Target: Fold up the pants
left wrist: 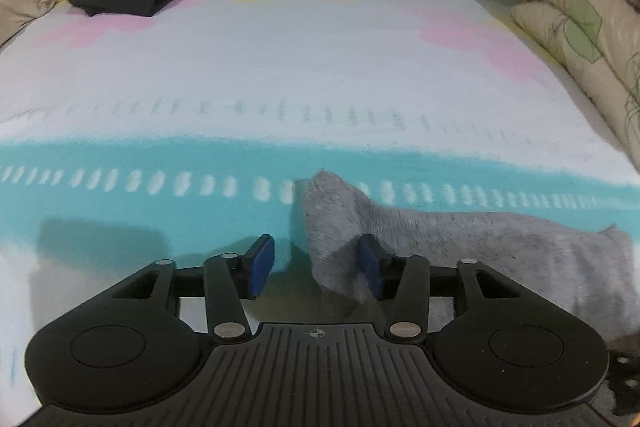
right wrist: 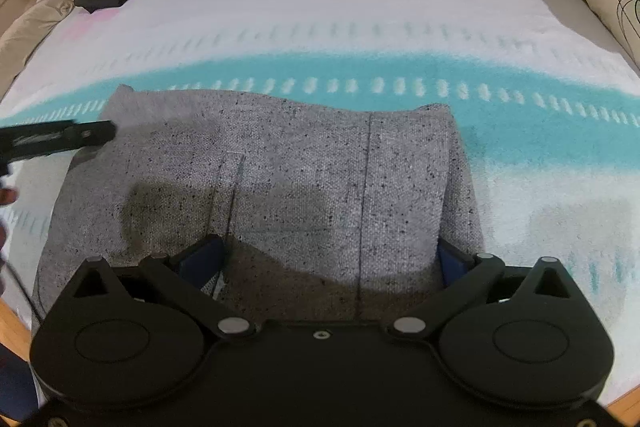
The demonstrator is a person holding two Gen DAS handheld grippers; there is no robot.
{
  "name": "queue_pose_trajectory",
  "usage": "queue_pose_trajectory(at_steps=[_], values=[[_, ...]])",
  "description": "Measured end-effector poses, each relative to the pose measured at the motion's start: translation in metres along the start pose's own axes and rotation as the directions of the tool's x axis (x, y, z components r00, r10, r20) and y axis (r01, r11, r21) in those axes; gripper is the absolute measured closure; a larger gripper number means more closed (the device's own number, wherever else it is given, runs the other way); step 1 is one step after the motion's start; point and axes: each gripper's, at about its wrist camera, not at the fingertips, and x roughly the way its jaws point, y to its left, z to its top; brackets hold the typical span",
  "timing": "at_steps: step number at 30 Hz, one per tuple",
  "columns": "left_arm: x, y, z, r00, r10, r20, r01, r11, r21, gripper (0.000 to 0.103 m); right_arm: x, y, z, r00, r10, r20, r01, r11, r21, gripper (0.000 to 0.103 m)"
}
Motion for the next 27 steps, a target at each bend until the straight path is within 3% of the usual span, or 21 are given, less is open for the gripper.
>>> queue_pose_trajectory(at_steps=[4, 7, 9, 15, 22, 27], values=[[-0.005, -0.003, 0.001, 1.0, 0.014, 0.008, -0.015, 0.999, 0.05, 0.05, -0.002, -0.001, 0.002, 1.0, -0.004, -0.005, 0.005, 1.0, 0.004, 0.0], [-0.021, 0.001, 0.002, 0.999, 0.023, 0.028, -0.023, 1.0, -0.004, 0.052, -0.001, 0.0, 0.004, 1.0, -0.005, -0.007, 0.005, 1.0, 0.003, 0.0], [-0.036, 0.002, -0.001, 0.999, -0.009, 0.039, 0.009, 1.0, -0.021, 0.052, -0.003, 0.0, 0.002, 1.0, -0.002, 0.005, 0.002, 1.0, 0.001, 0.0], [-0.067, -0.011, -0.035, 0.998, -0.057, 0.027, 0.056, 0.997, 0.049, 0.051, -0.009, -0.005, -0.01, 0.999, 0.023, 0.047, -0.022, 0.999, -0.026, 0.0], [-0.064, -0.019, -0.069, 0.994, -0.11, -0.005, 0.11, 0.993, 0.04, 0.037, -0.02, -0.022, -0.018, 0.991, 0.116, 0.062, -0.111, 0.99, -0.089, 0.0], [-0.058, -0.014, -0.071, 0.991, -0.132, 0.006, 0.132, 0.991, 0.008, 0.031, -0.028, -0.042, -0.02, 0.97, 0.234, 0.071, -0.224, 0.967, -0.123, 0.001]])
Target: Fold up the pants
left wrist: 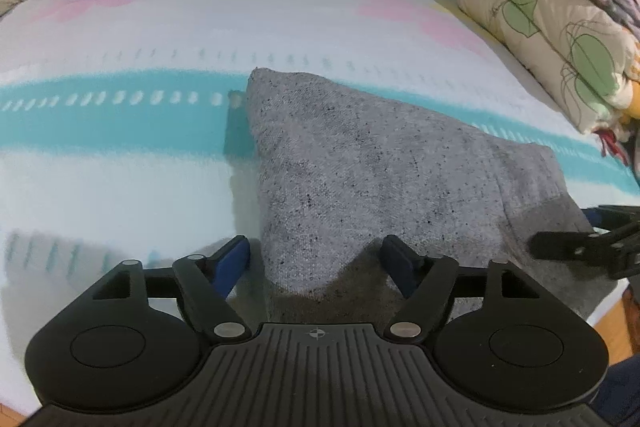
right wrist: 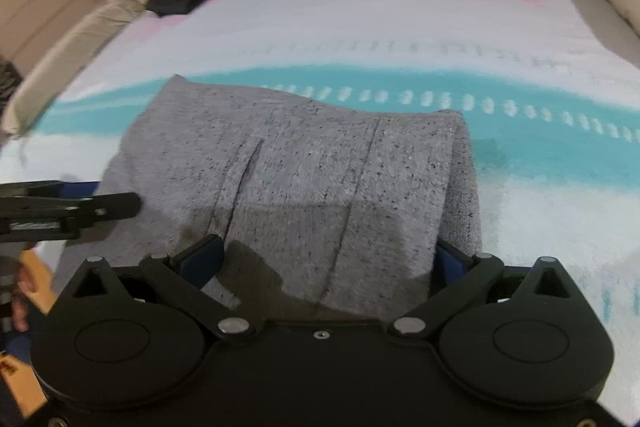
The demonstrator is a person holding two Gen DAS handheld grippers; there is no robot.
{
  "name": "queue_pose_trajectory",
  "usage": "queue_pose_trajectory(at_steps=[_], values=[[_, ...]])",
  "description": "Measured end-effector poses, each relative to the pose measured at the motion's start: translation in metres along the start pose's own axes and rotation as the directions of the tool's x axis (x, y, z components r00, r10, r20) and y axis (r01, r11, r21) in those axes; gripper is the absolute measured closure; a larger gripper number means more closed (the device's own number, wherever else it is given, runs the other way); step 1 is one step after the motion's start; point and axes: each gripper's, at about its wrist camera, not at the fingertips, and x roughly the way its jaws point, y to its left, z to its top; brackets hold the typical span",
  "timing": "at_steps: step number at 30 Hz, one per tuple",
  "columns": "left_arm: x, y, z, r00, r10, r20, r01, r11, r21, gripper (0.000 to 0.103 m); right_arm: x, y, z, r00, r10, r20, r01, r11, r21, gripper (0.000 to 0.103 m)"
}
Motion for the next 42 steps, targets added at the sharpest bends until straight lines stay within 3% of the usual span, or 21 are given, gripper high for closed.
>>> queue_pose_trajectory(at_steps=[3, 7, 10, 14, 17, 19, 25, 29, 34, 42], values=[[0.0, 0.001, 0.001, 1.0, -0.008, -0.005, 0.008, 1.0, -0.005, 0.03, -0.011, -0.012, 0.0, 0.999, 0.03, 0.014, -0.031, 0.998, 0.054, 0.001], [0.003, 0.0, 0.0, 1.0, -0.014, 0.004, 0.014, 1.0, -0.002, 0.026, -0.023, -0.027, 0.0, 0.998, -0.035, 0.049, 0.028, 0.991, 0.134, 0.001], [0.006, -0.001, 0.0, 1.0, -0.017, 0.009, 0.017, 1.0, 0.009, 0.023, -0.015, -0.04, 0.0, 0.998, -0.061, 0.021, 0.056, 0.981, 0.187, 0.001], [0.013, -0.001, 0.003, 0.999, -0.033, 0.016, 0.033, 0.999, 0.005, 0.017, -0.004, -0.049, -0.003, 0.999, 0.004, 0.037, -0.013, 0.969, 0.246, 0.0], [0.019, -0.003, 0.007, 0.999, -0.048, 0.016, 0.048, 0.999, 0.004, 0.01, 0.005, -0.046, 0.001, 0.991, 0.126, 0.043, -0.133, 0.957, 0.259, 0.0], [0.024, -0.002, 0.01, 0.998, -0.068, 0.016, 0.068, 0.998, -0.002, 0.005, 0.011, -0.046, 0.005, 0.989, 0.136, 0.051, -0.145, 0.944, 0.296, 0.0], [0.029, -0.007, 0.014, 0.997, -0.072, 0.012, 0.072, 0.997, 0.006, 0.005, 0.023, -0.061, 0.016, 0.971, 0.229, 0.071, -0.239, 0.895, 0.378, 0.0], [0.027, -0.006, 0.008, 0.997, -0.071, 0.04, 0.07, 0.997, 0.008, 0.005, 0.023, -0.059, 0.012, 0.968, 0.237, 0.079, -0.249, 0.913, 0.322, 0.0], [0.026, -0.007, 0.003, 0.996, -0.069, 0.062, 0.067, 0.997, 0.036, 0.005, 0.022, -0.05, 0.017, 0.974, 0.226, 0.025, -0.226, 0.949, 0.221, 0.0], [0.027, -0.013, 0.01, 1.0, -0.021, 0.006, 0.021, 0.999, 0.031, 0.004, 0.03, -0.014, 0.016, 0.998, 0.06, -0.013, -0.06, 0.998, 0.03, 0.0]])
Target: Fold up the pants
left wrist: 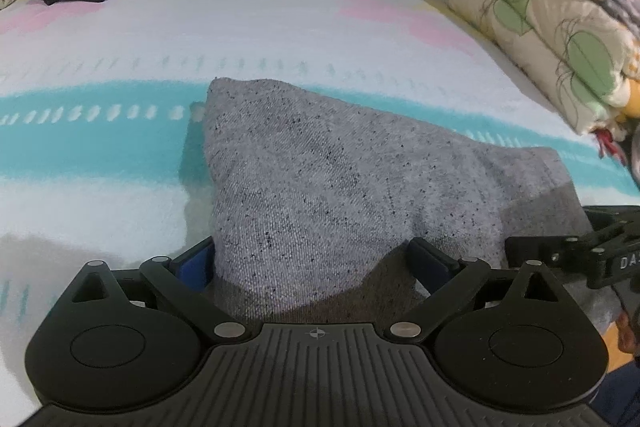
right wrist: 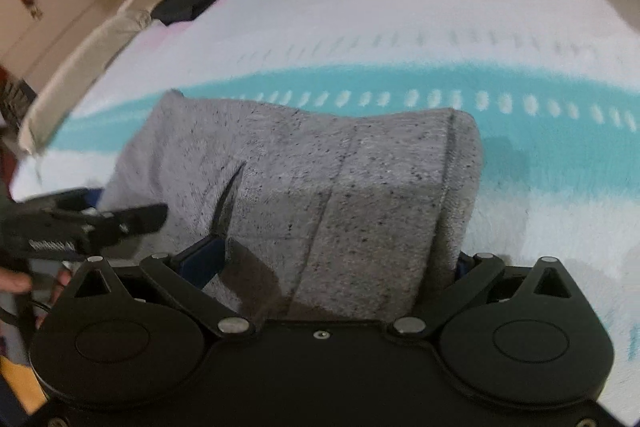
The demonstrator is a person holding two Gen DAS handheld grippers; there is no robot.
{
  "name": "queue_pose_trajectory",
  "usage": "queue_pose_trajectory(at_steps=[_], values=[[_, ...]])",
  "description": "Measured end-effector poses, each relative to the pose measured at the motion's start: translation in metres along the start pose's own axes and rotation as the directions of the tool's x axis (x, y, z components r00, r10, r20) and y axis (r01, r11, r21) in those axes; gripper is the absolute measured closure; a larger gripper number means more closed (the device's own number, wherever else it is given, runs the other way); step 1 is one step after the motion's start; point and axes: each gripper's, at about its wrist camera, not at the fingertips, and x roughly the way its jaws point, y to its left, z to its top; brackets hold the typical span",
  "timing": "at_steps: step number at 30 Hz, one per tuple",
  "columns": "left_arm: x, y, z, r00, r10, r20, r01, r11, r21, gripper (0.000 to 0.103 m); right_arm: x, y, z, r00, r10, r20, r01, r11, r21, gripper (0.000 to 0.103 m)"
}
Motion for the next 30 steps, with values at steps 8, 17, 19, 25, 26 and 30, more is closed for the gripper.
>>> queue_pose_trajectory(at_steps=[8, 17, 19, 25, 26, 30], values=[[0.001, -0.001, 0.0, 1.0, 0.011, -0.008, -0.011, 1.0, -0.005, 0.004, -0.008, -0.006, -0.006, 0.999, 0.017, 0.031, -0.018, 1.0, 0.016, 0.0], [0.003, -0.002, 0.007, 0.999, 0.022, -0.041, -0.023, 0.999, -0.023, 0.005, -0.004, 0.0, 0.0, 1.0, -0.004, 0.02, 0.003, 0.999, 0.045, 0.0], [0.002, -0.003, 0.006, 0.999, 0.026, -0.036, -0.027, 0.999, -0.027, 0.006, -0.004, 0.001, 0.0, 1.0, -0.012, 0.016, 0.011, 0.998, 0.054, 0.0], [0.0, -0.001, 0.008, 0.999, 0.021, -0.033, -0.022, 0.999, -0.037, 0.017, -0.004, -0.001, 0.001, 1.0, -0.009, 0.017, 0.007, 0.997, 0.077, 0.0], [-0.002, 0.0, 0.008, 0.999, 0.021, -0.029, -0.022, 0.999, -0.044, 0.02, -0.004, -0.002, 0.002, 1.0, -0.008, 0.018, 0.006, 0.996, 0.086, 0.001], [-0.015, 0.004, 0.007, 0.999, 0.03, 0.014, -0.028, 0.995, -0.092, 0.064, -0.012, -0.005, 0.003, 0.999, -0.036, 0.029, 0.032, 0.993, 0.118, 0.031]])
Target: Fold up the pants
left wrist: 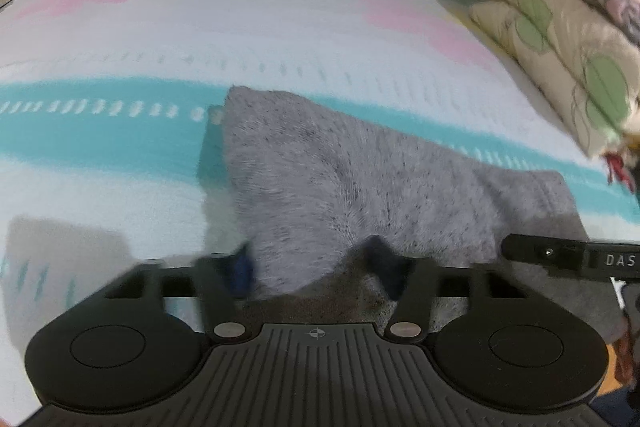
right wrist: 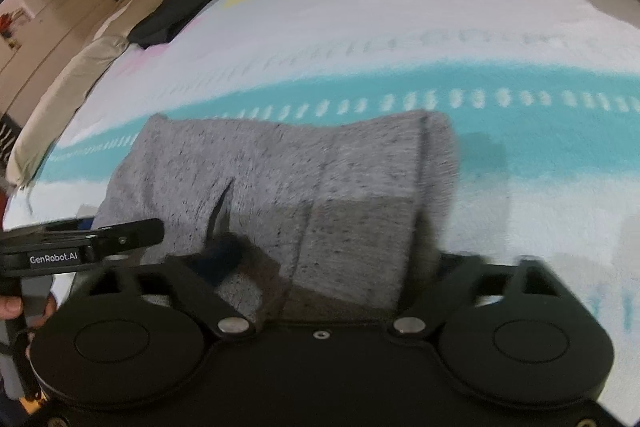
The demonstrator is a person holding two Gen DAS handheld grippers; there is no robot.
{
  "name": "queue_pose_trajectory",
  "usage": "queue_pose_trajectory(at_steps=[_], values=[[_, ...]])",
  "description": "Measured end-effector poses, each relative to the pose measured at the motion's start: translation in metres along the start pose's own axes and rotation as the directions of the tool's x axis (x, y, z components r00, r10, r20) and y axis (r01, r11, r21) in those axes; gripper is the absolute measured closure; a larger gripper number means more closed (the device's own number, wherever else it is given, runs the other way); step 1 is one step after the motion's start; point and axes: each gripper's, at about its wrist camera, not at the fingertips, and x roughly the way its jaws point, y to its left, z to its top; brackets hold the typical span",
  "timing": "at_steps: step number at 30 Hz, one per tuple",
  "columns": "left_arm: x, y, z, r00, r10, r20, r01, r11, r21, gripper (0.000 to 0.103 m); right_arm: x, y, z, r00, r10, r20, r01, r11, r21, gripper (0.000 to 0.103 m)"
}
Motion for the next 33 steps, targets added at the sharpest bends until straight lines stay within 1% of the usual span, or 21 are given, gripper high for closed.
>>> queue_pose_trajectory(at_steps=[1, 3, 4, 7, 9, 11, 14, 16, 18, 21, 23, 24, 25, 26, 27, 28, 29, 30, 31, 32, 33], values=[[-0.003, 0.002, 0.0, 1.0, 0.001, 0.011, -0.001, 1.0, -0.006, 0.071, -0.004, -0.003, 0.001, 1.0, 0.024, 0.006, -0.024, 0.999, 0.024, 0.045], [-0.01, 0.003, -0.001, 1.0, -0.012, 0.026, 0.012, 1.0, -0.019, 0.078, -0.011, -0.007, 0.002, 0.998, 0.059, 0.016, -0.06, 0.996, 0.069, 0.053], [-0.015, 0.002, -0.001, 0.999, -0.018, 0.041, 0.018, 1.0, -0.016, 0.081, -0.014, -0.005, 0.002, 0.998, 0.056, 0.017, -0.057, 0.996, 0.075, 0.054], [-0.03, -0.007, -0.003, 0.996, -0.011, 0.084, 0.008, 1.0, 0.029, 0.083, -0.021, 0.005, 0.002, 0.999, 0.033, 0.025, -0.035, 0.997, 0.062, 0.057], [-0.038, -0.009, -0.001, 0.995, -0.018, 0.103, 0.016, 0.999, 0.028, 0.084, -0.028, 0.012, 0.004, 0.999, 0.031, 0.039, -0.033, 0.998, 0.057, 0.057], [-0.045, -0.008, 0.007, 0.992, -0.025, 0.124, 0.025, 1.0, 0.005, 0.084, -0.036, 0.019, 0.009, 0.997, 0.042, 0.058, -0.045, 0.997, 0.061, 0.058], [-0.056, -0.011, 0.03, 0.981, 0.009, 0.194, -0.011, 1.0, 0.011, 0.084, -0.046, 0.026, 0.023, 0.993, 0.081, 0.088, -0.088, 0.994, 0.072, 0.058], [-0.055, -0.014, 0.055, 0.975, 0.031, 0.218, -0.03, 1.0, -0.005, 0.084, -0.047, 0.033, 0.041, 0.989, 0.101, 0.111, -0.108, 0.992, 0.063, 0.058], [-0.049, -0.006, 0.084, 0.973, 0.042, 0.228, -0.037, 0.999, -0.025, 0.084, -0.043, 0.041, 0.07, 0.986, 0.116, 0.123, -0.123, 0.991, 0.058, 0.058], [-0.028, 0.004, 0.13, 0.968, 0.082, 0.236, -0.082, 0.997, -0.011, 0.083, -0.028, 0.054, 0.115, 0.984, 0.105, 0.144, -0.108, 0.994, 0.015, 0.058], [-0.011, 0.015, 0.151, 0.968, 0.105, 0.229, -0.105, 0.994, -0.012, 0.083, -0.009, 0.059, 0.145, 0.983, 0.102, 0.15, -0.104, 0.995, 0.006, 0.058], [0.001, 0.02, 0.161, 0.969, 0.114, 0.221, -0.113, 0.993, -0.016, 0.081, 0.001, 0.061, 0.156, 0.983, 0.103, 0.149, -0.106, 0.994, 0.01, 0.058], [0.011, 0.025, 0.165, 0.969, 0.124, 0.212, -0.123, 0.992, -0.018, 0.076, 0.012, 0.062, 0.166, 0.984, 0.1, 0.148, -0.103, 0.995, 0.011, 0.058], [0.028, 0.031, 0.17, 0.97, 0.15, 0.193, -0.149, 0.989, -0.017, 0.073, 0.025, 0.063, 0.175, 0.986, 0.09, 0.141, -0.092, 0.996, 0.005, 0.057], [0.043, 0.036, 0.17, 0.968, 0.185, 0.168, -0.185, 0.983, -0.014, 0.071, 0.037, 0.064, 0.181, 0.989, 0.076, 0.13, -0.076, 0.997, -0.003, 0.052], [0.06, 0.043, 0.169, 0.964, 0.234, 0.123, -0.235, 0.972, -0.007, 0.071, 0.053, 0.062, 0.185, 0.992, 0.04, 0.117, -0.04, 0.999, -0.003, 0.042], [0.077, 0.052, 0.164, 0.955, 0.29, 0.069, -0.29, 0.957, 0.001, 0.072, 0.068, 0.06, 0.187, 0.994, -0.016, 0.107, 0.015, 1.0, 0.009, 0.033], [0.091, 0.06, 0.158, 0.944, 0.33, 0.025, -0.33, 0.944, 0.008, 0.071, 0.082, 0.055, 0.187, 0.991, -0.088, 0.096, 0.086, 0.996, 0.026, 0.014], [0.102, 0.066, 0.151, 0.943, 0.334, 0.001, -0.334, 0.943, 0.011, 0.071, 0.097, 0.05, 0.186, 0.979, -0.189, 0.073, 0.186, 0.982, 0.04, 0.009], [0.104, 0.069, 0.144, 0.946, 0.321, 0.031, -0.321, 0.947, 0.002, 0.071, 0.108, 0.047, 0.184, 0.967, -0.252, 0.049, 0.25, 0.967, 0.036, 0.009], [0.1, 0.071, 0.137, 0.946, 0.313, 0.086, -0.313, 0.95, -0.012, 0.07, 0.119, 0.044, 0.181, 0.956, -0.293, 0.02, 0.292, 0.956, 0.016, 0.009]])
